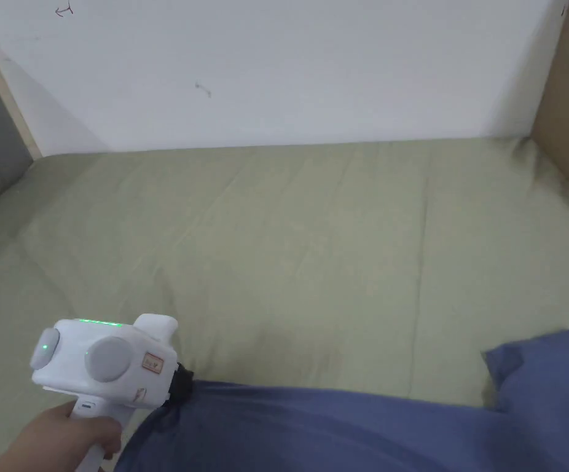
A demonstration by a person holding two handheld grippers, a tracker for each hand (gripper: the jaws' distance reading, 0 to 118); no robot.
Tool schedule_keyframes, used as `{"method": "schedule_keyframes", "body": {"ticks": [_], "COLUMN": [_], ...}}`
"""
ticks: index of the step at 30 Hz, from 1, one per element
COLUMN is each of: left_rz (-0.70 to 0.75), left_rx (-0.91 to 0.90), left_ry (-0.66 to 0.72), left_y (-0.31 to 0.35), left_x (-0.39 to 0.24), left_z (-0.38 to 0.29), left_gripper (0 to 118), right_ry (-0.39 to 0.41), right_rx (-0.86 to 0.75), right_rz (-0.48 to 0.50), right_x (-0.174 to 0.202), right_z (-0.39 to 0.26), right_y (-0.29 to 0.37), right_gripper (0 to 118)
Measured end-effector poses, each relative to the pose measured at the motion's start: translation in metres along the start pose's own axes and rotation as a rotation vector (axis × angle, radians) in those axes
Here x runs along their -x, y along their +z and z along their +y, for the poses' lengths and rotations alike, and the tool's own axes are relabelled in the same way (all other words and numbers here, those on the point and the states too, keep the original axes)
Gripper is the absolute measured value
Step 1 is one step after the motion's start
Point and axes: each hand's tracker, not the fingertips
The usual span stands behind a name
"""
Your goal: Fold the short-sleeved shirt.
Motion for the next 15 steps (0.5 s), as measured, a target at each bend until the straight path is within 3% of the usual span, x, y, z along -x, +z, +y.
{"method": "schedule_keyframes", "body": {"ticks": [4, 6, 7, 10, 14, 15], "left_rz": [0.033, 0.052, 0.055, 0.049, 0.049, 0.048], "left_rx": [-0.028, -0.04, -0.042, -0.059, -0.075, -0.075], "left_ry": [-0.029, -0.059, -0.062, -0.076, -0.105, -0.108], "left_y": [0.012, 0.017, 0.019, 0.028, 0.043, 0.045], "left_x": [-0.008, -0.012, -0.013, -0.016, -0.027, -0.029], "left_z": [-0.003, -0.002, -0.001, -0.002, -0.007, -0.007], "left_gripper": [2, 2, 1, 2, 2, 2], "right_ry": [0.018, 0.033, 0.029, -0.055, -0.128, -0.1], "right_rx": [-0.104, -0.129, -0.09, 0.116, 0.255, 0.297], "right_rz": [-0.026, -0.117, -0.182, -0.128, -0.163, -0.158], "right_x": [-0.015, -0.03, -0.04, -0.079, -0.109, -0.114], "right_z": [0.038, 0.071, 0.09, 0.134, 0.161, 0.163], "right_y": [0.009, 0.004, -0.004, -0.047, -0.101, -0.114], "right_gripper": [0, 0, 0, 0, 0, 27]}}
